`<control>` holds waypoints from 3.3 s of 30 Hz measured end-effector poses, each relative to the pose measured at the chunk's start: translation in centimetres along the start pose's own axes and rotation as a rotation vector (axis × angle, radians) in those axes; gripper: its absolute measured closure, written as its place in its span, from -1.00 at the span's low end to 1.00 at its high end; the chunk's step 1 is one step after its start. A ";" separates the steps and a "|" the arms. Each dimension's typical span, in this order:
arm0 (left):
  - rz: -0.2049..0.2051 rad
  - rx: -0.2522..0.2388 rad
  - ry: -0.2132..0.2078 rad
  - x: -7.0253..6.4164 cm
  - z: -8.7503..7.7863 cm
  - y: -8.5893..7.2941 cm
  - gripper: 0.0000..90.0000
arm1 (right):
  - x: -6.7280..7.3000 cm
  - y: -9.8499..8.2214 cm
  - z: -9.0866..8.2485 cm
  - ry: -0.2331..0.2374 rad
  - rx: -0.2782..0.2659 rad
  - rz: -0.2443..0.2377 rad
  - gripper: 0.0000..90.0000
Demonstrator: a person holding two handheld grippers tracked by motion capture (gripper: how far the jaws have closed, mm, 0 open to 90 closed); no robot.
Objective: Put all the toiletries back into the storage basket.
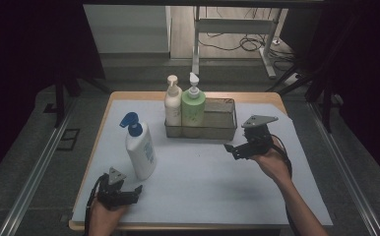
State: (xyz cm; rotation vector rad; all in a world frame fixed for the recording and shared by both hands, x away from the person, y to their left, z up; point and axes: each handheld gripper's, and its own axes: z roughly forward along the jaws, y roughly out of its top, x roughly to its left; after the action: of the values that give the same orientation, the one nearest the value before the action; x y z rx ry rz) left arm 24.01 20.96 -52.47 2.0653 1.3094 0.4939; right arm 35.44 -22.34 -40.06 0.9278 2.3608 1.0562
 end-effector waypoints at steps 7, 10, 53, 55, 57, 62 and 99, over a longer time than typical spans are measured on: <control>-0.002 0.000 -0.001 0.0 0.0 0.0 -0.73 | 0.1 -1.9 -1.2 -0.016 0.009 -0.001 -1.00; -0.002 0.000 0.000 0.0 0.0 0.0 -0.73 | 0.0 -2.8 -1.6 -0.022 0.012 0.002 -1.00; -0.005 0.000 -0.001 0.0 0.0 0.0 -0.73 | 1.1 -14.3 1.3 -0.011 0.146 0.122 -1.00; -0.005 0.000 -0.001 0.0 0.0 0.0 -0.73 | 0.9 -14.6 1.2 -0.004 0.124 0.138 -1.00; -0.005 0.000 -0.001 0.0 0.0 0.0 -0.73 | 1.0 -14.6 1.3 -0.011 0.126 0.128 -1.00; -0.005 0.000 -0.001 0.0 0.0 0.0 -0.72 | 1.0 -14.7 1.3 -0.011 0.121 0.127 -1.00; -0.023 -0.028 -0.066 3.0 1.3 4.0 0.98 | 1.0 -14.8 1.3 -0.016 0.115 0.126 -1.00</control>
State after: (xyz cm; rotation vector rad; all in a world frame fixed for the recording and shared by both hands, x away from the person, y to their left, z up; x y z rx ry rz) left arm 28.75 21.99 -50.73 2.0243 1.2800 0.4280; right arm 29.40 -28.29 -52.25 1.1358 2.3980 0.9631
